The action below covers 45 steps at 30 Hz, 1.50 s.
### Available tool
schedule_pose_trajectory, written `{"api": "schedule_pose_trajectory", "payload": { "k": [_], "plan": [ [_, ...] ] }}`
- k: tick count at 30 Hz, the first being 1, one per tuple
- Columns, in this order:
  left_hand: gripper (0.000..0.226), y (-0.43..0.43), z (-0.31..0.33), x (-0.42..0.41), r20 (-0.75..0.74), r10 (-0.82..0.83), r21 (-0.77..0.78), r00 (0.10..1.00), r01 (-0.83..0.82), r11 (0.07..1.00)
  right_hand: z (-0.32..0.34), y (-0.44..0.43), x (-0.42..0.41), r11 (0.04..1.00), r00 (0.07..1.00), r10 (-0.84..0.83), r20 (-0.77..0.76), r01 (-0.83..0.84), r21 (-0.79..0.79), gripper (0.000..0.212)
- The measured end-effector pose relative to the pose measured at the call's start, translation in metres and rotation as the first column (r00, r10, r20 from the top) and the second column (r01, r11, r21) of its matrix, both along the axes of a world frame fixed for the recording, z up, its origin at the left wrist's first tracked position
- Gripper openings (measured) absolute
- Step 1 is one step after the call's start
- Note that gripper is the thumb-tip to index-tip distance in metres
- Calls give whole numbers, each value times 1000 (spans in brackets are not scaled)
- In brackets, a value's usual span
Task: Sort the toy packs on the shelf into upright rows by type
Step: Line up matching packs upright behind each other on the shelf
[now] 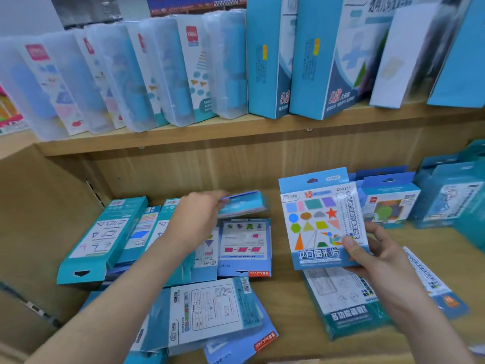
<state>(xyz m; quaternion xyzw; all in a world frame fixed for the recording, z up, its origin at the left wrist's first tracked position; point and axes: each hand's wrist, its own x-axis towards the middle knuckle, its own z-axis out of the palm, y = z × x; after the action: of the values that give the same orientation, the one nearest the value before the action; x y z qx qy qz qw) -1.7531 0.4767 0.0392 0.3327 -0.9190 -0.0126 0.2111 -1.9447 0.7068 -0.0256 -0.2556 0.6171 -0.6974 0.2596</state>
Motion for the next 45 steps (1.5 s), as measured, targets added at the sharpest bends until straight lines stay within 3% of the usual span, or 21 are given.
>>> {"api": "schedule_pose_trajectory", "payload": {
  "k": [2, 4, 5, 9, 13, 16, 17, 20, 23, 28, 34, 35, 38, 39, 42, 45],
  "plan": [
    [18, 0, 10, 10, -267, 17, 117, 964, 15, 993, 1, 5, -2, 1000, 1000, 16, -16, -16, -8, 53],
    [20, -3, 16, 20, -420, 67, 233, 905, 36, 972, 2, 8, -5, 1000, 1000, -6, -28, 6, 1, 88],
    [21, -3, 20, 23, -467, 98, 300, 879, 53, 952, 1, 8, -6, 1000, 1000, -19, -21, 19, -2, 95],
    [22, 3, 30, 37, -567, 198, 553, 799, 191, 811, 1, 6, -6, 1000, 1000, 11, -21, -12, -25, 92],
    [22, 8, 33, 48, -575, 192, 604, 795, 255, 755, 7, 4, 4, 998, 997, 52, -57, -53, -16, 90],
    [22, 10, 35, 55, -564, 175, 609, 807, 264, 748, 8, 3, 4, 998, 998, 57, -7, -58, -36, 42],
    [22, 12, 36, 56, -561, 167, 605, 810, 264, 751, 7, 4, 4, 998, 999, 49, -8, -49, -30, 36],
    [21, 16, 36, 53, -552, 113, 560, 826, 267, 784, 7, 13, 1, 1000, 998, 3, -65, -4, -15, 43],
    [19, 17, 35, 44, -527, 54, 485, 848, 248, 839, 7, 31, -9, 994, 987, -107, -121, 108, -1, 31],
    [19, 26, 39, 8, -468, -103, 330, 878, 281, 901, 10, 66, -23, 962, 958, -272, -88, 269, -42, 85],
    [23, 50, 40, -45, -344, -232, 274, 910, 333, 902, 13, 111, -38, 945, 939, -326, -111, 327, -1, 89],
    [23, 53, 39, -52, -327, -242, 270, 913, 336, 902, 13, 115, -40, 947, 944, -314, -105, 319, 33, 84],
    [23, 60, 43, -67, -313, -254, 247, 915, 336, 909, 3, 115, -45, 967, 977, -214, -12, 214, 138, 30],
    [23, 61, 46, -71, -309, -252, 228, 917, 328, 917, -4, 111, -43, 960, 982, -188, -12, 186, 209, 24],
    [25, 62, 57, -80, -278, -281, 133, 918, 327, 936, -20, 95, -36, 936, 997, -62, -51, 76, 344, 27],
    [23, 68, 67, -88, -280, -314, 36, 907, 337, 941, -23, 81, -33, 877, 975, -2, -224, 109, 468, 23]
  ]
}}
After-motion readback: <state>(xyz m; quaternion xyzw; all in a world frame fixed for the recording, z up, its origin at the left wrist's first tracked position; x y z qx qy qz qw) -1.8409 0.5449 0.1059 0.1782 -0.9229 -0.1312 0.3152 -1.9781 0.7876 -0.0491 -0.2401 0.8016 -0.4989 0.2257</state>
